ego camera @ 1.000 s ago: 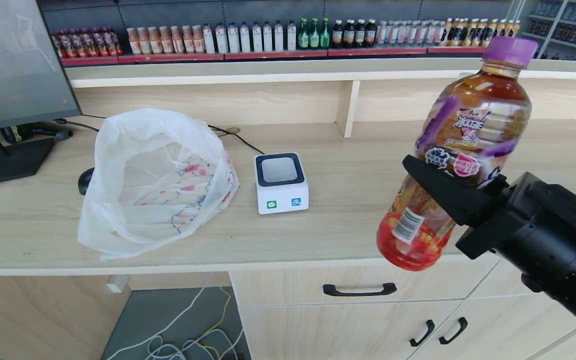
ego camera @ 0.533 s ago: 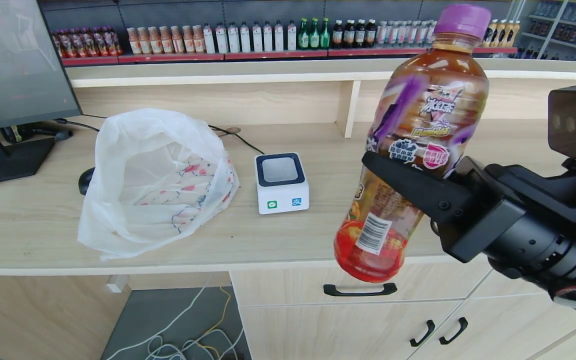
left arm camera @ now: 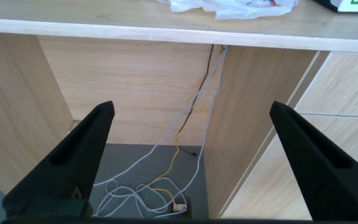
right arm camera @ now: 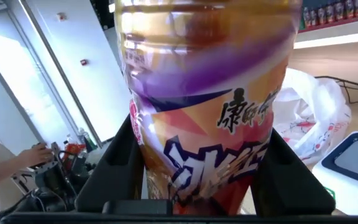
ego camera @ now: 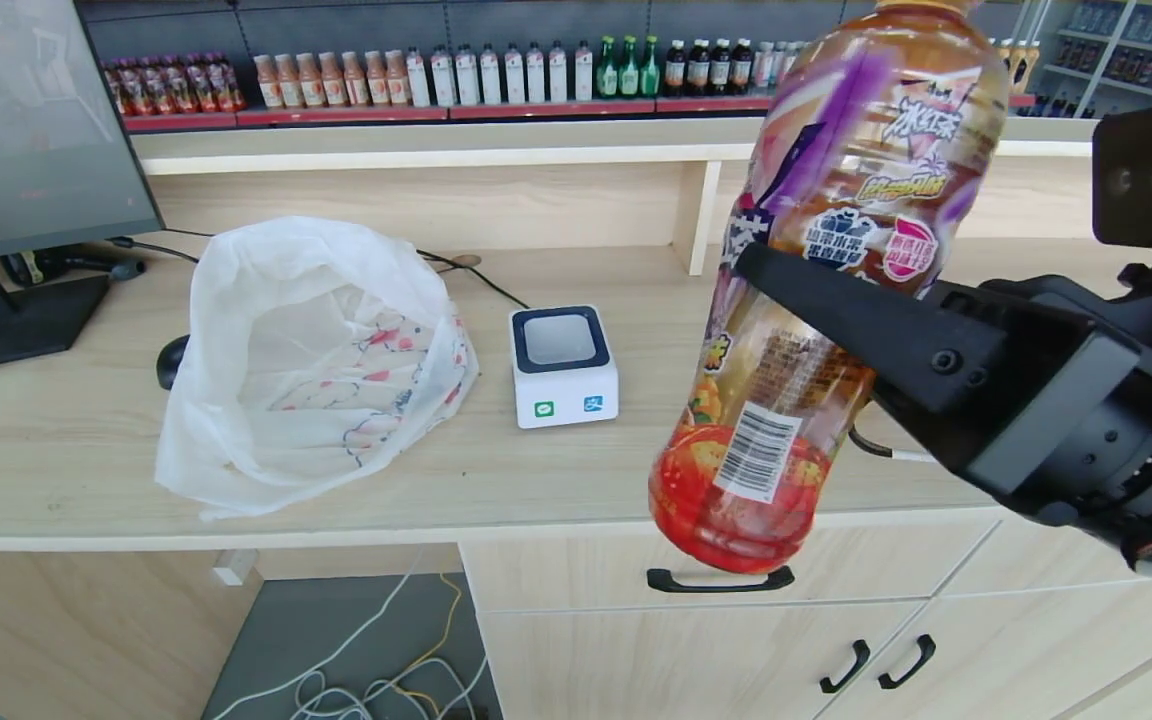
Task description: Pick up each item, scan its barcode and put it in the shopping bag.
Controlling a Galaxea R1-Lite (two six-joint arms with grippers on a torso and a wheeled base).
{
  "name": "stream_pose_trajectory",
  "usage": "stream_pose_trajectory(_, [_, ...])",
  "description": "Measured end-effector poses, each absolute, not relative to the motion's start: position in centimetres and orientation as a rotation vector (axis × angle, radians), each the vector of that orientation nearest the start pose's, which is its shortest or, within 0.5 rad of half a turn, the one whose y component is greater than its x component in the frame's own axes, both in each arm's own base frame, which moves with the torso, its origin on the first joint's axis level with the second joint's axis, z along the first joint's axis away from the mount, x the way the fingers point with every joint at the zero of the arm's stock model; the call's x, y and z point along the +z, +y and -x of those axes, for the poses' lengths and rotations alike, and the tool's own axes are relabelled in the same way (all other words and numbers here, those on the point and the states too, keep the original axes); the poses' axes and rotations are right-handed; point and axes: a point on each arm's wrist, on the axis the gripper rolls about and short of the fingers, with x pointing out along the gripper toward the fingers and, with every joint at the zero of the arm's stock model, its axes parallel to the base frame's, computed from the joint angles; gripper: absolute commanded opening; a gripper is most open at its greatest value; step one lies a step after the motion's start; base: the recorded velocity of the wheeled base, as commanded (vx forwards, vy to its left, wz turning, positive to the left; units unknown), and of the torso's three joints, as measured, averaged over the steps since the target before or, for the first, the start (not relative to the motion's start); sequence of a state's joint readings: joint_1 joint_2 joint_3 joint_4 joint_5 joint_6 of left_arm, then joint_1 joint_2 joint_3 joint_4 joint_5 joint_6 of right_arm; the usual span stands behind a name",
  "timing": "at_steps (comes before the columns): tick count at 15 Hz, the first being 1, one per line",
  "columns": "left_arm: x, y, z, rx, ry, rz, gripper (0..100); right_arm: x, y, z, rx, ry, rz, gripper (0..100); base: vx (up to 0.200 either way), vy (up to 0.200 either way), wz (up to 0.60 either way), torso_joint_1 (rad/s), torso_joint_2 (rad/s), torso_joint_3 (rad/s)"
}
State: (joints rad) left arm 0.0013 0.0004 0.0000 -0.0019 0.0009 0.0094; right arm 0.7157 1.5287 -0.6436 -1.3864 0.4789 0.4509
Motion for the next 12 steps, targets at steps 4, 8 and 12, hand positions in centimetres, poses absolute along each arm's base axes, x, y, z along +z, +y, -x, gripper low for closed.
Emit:
stream_pose_trajectory(4, [7.6,0.0,2.3,0.002,-0.001,-0.009,100,26.6,17.3,-17.4,1.347,-0.241,-0.472,0,0.000,0.000,0.00,0.000,0.00,0.000])
stream_pose_trajectory(8, [7.6,0.0,2.3,0.001,-0.001,-0.009,100,26.6,17.8,-16.9,1.380,-0.219,-0.498,0,0.000,0.000,0.00,0.000,0.00,0.000])
stream_pose_trajectory(12, [7.6,0.0,2.3,0.001,-0.001,-0.009,100,26.6,17.9,-16.9,1.382,-0.214,-0.502,0,0.000,0.000,0.00,0.000,0.00,0.000])
